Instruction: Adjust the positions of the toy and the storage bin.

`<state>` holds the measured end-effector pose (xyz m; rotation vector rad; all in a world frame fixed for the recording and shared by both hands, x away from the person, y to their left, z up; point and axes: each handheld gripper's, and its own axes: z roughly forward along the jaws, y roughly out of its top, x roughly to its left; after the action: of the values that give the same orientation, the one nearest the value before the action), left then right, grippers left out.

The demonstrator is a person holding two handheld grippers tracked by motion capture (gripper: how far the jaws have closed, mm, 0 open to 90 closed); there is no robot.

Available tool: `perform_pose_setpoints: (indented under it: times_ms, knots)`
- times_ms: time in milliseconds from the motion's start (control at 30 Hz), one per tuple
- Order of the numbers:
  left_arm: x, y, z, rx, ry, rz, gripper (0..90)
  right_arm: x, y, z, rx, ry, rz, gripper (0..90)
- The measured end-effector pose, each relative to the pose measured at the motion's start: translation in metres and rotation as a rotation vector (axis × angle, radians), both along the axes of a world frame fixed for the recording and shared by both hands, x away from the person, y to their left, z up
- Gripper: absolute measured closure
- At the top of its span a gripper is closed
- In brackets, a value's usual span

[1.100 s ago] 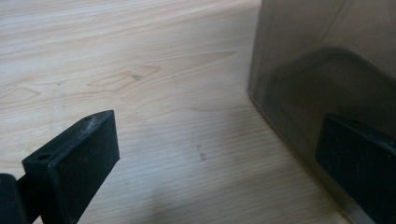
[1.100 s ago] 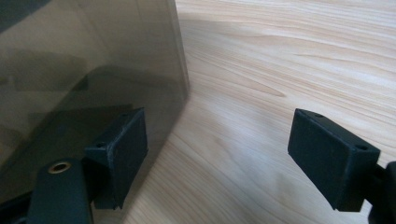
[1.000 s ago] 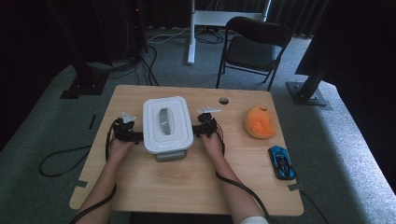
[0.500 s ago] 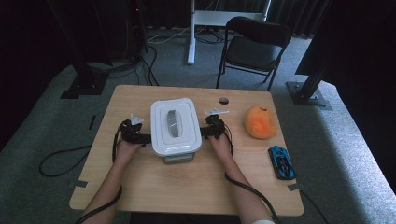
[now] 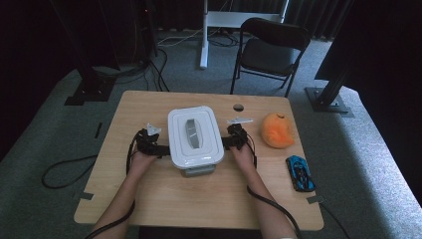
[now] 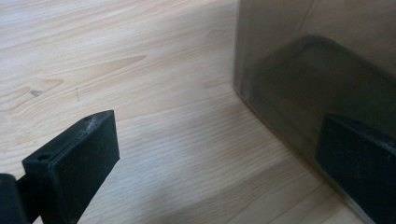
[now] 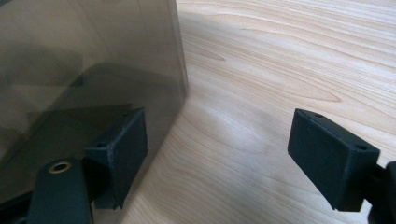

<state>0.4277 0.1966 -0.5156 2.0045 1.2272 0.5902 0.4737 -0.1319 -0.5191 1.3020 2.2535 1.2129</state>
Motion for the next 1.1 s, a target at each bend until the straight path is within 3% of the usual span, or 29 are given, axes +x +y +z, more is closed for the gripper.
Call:
perform_pose_setpoints:
  times_ms: [400, 667, 933, 1100]
  knots:
    - [0.001, -0.021, 0.002, 0.017, 0.003, -0.048, 0.2, -0.002, -0.019, 0.002, -0.018, 0.002, -0.013, 19.3]
    - [-0.001, -0.029, 0.003, 0.019, 0.001, -0.066, 0.2, -0.005, -0.034, 0.001, -0.004, 0.018, -0.009, 19.3]
    - [-0.004, -0.029, 0.002, -0.002, 0.003, -0.068, 0.2, -0.008, -0.039, -0.002, 0.030, 0.029, -0.018, 19.3]
    - [-0.006, -0.025, 0.002, -0.037, 0.003, -0.073, 0.2, -0.009, -0.043, -0.003, 0.045, 0.039, -0.016, 14.8]
